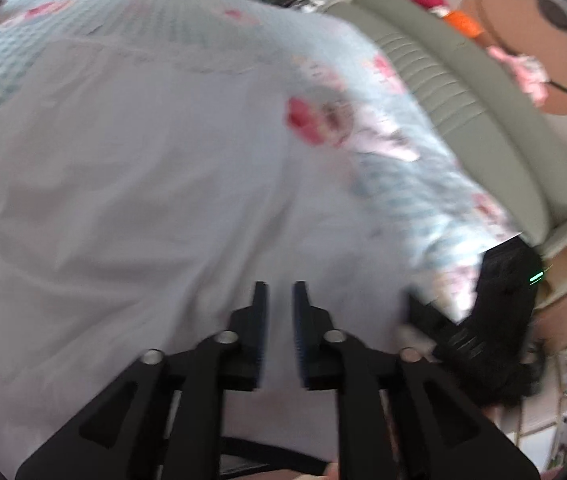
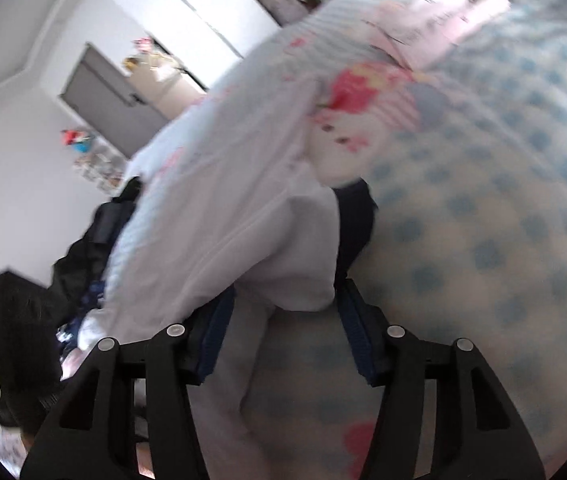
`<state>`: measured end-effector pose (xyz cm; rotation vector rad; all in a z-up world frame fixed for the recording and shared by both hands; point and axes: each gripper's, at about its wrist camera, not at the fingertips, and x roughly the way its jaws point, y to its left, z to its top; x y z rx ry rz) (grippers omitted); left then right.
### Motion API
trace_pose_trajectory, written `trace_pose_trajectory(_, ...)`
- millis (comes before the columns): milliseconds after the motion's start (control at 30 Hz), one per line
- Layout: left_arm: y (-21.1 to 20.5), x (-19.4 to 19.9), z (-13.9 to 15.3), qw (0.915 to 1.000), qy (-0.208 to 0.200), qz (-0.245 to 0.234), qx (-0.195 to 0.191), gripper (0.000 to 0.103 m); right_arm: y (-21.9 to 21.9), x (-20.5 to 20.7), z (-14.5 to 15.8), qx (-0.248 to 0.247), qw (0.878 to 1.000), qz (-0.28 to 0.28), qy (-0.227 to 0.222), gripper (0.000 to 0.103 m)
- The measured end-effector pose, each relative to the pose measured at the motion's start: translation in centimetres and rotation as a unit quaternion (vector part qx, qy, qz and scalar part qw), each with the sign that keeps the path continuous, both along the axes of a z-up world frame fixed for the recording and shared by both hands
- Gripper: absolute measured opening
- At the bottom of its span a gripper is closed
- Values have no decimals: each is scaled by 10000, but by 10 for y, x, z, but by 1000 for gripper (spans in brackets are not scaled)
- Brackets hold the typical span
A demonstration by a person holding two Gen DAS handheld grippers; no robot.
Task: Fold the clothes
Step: 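Fold the hem with the right gripper toward the collar while the left gripper holds the shirt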
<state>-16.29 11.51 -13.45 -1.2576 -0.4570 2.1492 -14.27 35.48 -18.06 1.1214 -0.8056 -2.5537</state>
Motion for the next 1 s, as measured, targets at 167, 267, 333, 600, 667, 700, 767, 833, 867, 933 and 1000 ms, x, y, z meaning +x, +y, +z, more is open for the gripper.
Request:
trace_pose_trajectory(167, 28, -13, 8, 9993, 3, -301, 218, 43, -12, 11, -4, -52, 9997, 234, -81, 56)
trace_pose_trajectory(267, 56, -18, 6, 9973, 92, -649, -328, 43, -13, 18, -1, 175, 9996, 236, -24, 56)
trace_pose_trajectory(333, 72, -20, 3, 9938, 109, -855, -700, 42, -11, 21, -2, 355, 9993, 115, -63, 55)
trace_pose_trajectory(600, 49, -32, -13, 9908, 43, 6, -1350, 31, 28, 34, 10, 205, 9970, -708, 234, 55)
trace_pose_trajectory(667, 39, -32, -14, 9898, 40, 185, -1409, 31, 39, 33, 6, 122, 9961, -869, 127, 56)
trace_pose_trajectory(700, 33, -33, -15, 9891, 41, 288, -1445, 31, 44, 32, 3, 73, 9955, -940, 50, 56)
trace_pose_trajectory(767, 22, -38, -20, 9889, -92, 435, -1421, 31, 38, 26, -1, -33, 9973, -728, -16, 56)
trace_pose_trajectory(833, 17, -40, -25, 9902, -223, 444, -1302, 33, 29, 19, -6, -140, 9988, -463, -68, 56)
trace_pose_trajectory(867, 16, -39, -27, 9904, -242, 437, -1292, 33, 25, 16, -8, -193, 9992, -331, -95, 57)
trace_pose_trajectory(933, 18, -35, -29, 9896, -210, 420, -1362, 33, 17, 9, -12, -299, 9994, -65, -147, 60)
trace_pose_trajectory(1000, 16, -33, -30, 9911, -251, 465, -1219, 33, 9, 2, -16, -405, 9988, 200, -199, 62)
